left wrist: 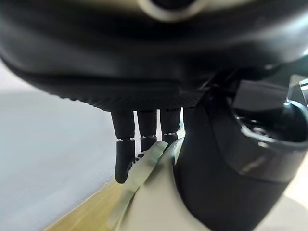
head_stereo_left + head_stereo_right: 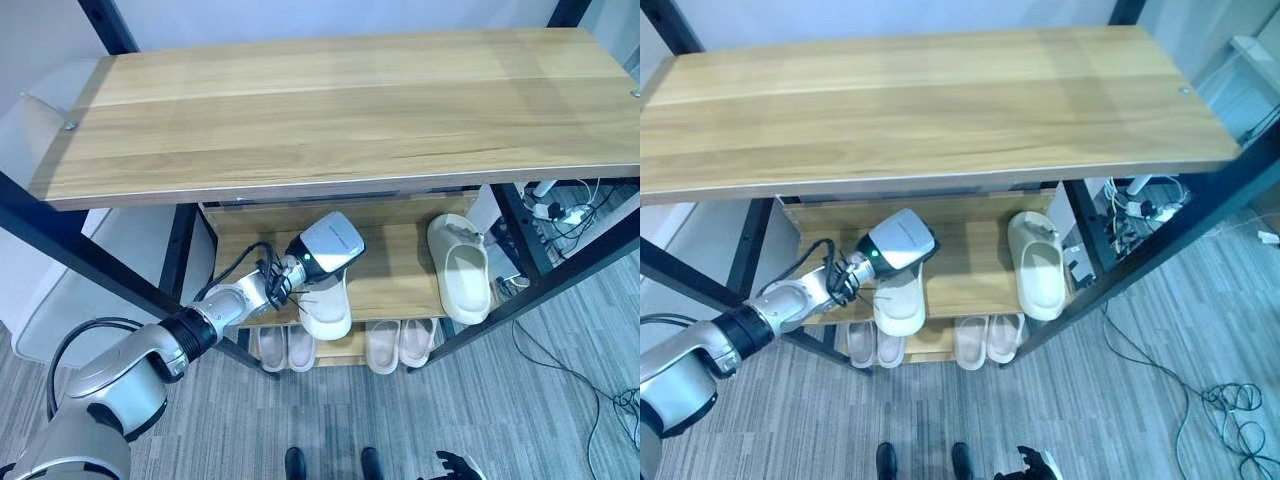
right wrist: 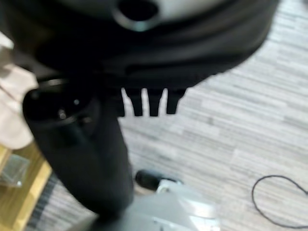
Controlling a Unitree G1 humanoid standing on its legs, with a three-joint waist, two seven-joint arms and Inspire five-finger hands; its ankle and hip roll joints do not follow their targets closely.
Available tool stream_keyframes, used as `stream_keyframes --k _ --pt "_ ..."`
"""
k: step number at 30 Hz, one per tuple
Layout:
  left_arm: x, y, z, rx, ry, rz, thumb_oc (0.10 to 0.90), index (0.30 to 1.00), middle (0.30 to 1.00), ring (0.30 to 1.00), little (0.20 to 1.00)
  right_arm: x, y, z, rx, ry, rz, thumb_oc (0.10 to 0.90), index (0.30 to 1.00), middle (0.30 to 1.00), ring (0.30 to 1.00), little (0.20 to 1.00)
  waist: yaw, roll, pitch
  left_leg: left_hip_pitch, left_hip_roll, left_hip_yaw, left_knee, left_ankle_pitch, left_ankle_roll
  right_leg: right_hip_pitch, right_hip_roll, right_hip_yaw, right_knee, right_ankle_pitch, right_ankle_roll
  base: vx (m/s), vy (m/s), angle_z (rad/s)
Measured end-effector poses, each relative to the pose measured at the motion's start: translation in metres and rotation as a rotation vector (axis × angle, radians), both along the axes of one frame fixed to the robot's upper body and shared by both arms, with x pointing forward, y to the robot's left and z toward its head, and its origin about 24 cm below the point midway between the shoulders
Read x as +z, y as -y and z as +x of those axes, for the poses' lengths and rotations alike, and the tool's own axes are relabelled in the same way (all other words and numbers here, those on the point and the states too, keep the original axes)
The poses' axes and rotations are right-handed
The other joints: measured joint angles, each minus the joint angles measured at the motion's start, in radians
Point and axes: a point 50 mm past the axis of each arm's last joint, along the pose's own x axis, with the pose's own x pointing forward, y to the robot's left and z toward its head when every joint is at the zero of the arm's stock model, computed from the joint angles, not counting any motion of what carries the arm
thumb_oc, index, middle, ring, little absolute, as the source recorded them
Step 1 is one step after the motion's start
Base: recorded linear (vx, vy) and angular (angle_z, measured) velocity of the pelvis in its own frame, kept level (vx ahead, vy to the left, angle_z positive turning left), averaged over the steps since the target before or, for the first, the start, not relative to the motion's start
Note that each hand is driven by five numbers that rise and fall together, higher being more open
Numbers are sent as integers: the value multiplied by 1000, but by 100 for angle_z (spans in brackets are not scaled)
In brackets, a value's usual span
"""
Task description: Arrange the slippers neatly on the shoe rack.
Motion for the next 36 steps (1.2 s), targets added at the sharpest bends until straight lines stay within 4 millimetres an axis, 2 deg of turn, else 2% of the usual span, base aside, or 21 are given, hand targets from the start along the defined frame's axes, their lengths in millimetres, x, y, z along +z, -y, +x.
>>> stream_keyframes --k 10,14,17,20,27,29,36 --pt "33 15 7 -58 108 -7 400 300 300 300 300 1 -1 6 8 16 -1 800 900 900 900 900 -5 -2 2 -18 0 0 0 0 -1 -20 -2 10 0 -1 1 11 -15 -4" --pt "34 16 6 -62 111 -16 400 300 300 300 300 1 -2 7 7 21 2 800 900 900 900 900 -6 -13 15 -19 1 2 0 1 -1 -28 -2 28 1 -1 2 27 -27 -12" --pt "37 23 2 -92 119 -37 400 300 300 300 300 2 -2 8 8 26 2 800 900 900 900 900 -5 -23 49 -14 1 -1 0 10 -12 -29 -3 30 9 -1 2 2 -20 -3" --pt "40 33 0 -113 98 -93 400 300 300 300 300 2 -3 12 8 36 -1 800 900 900 900 900 -5 -28 69 -12 0 -3 0 22 -7 -32 -4 29 19 -2 4 0 -10 0" --pt "41 53 -6 -158 62 -169 400 300 300 300 300 5 -4 21 14 59 -4 800 900 900 900 900 -5 -23 75 3 8 -4 0 67 16 -90 6 22 155 -40 59 0 -25 -10" --pt "43 62 -8 -175 61 -200 400 300 300 300 300 5 -4 22 20 64 -9 800 900 900 900 900 -5 -22 76 4 9 -4 0 68 15 -89 6 3 149 -41 62 2 -18 -7" --pt "45 80 -14 -213 48 -249 400 300 300 300 300 6 -5 25 39 66 -15 800 900 900 900 900 -8 -22 79 1 8 -5 0 76 3 -80 3 2 119 -39 59 1 -9 -3"
